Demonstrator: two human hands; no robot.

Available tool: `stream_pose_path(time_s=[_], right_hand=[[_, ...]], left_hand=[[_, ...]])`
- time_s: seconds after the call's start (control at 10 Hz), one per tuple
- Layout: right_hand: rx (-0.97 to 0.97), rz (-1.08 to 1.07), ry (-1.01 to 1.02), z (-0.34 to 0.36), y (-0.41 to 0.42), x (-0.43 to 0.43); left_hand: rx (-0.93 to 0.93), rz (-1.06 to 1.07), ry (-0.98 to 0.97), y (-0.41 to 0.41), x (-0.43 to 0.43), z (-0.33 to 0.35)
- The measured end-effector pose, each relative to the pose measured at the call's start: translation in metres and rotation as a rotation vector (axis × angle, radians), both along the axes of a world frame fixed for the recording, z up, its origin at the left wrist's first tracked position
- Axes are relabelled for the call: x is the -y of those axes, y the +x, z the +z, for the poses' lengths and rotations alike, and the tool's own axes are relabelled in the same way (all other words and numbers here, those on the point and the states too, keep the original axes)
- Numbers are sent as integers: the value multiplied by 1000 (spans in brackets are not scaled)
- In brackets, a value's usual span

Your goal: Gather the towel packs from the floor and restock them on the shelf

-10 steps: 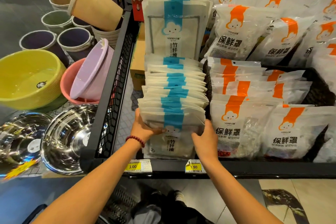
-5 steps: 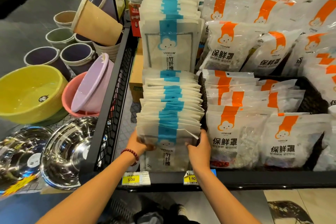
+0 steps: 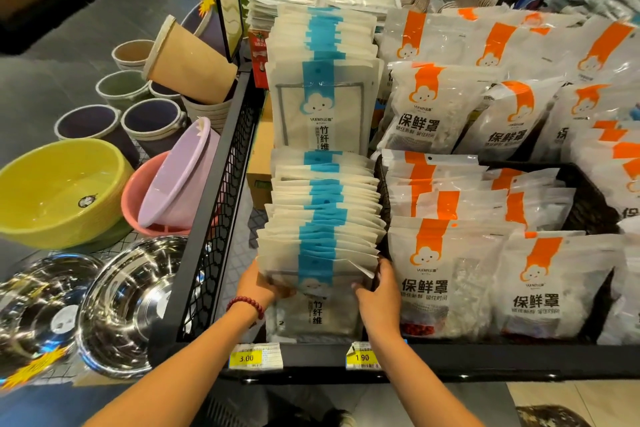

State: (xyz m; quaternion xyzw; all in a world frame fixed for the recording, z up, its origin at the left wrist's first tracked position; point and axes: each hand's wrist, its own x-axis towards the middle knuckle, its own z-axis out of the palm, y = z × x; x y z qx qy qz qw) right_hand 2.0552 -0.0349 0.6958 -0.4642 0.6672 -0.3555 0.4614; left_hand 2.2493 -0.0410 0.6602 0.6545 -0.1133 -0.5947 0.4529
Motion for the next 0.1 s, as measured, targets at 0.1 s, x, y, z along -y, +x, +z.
stream_pose_path(time_s=[0.1], right_hand=[[-13, 125, 48, 7, -6, -3]], left_hand=[[-18, -32, -10, 3, -4, 0]])
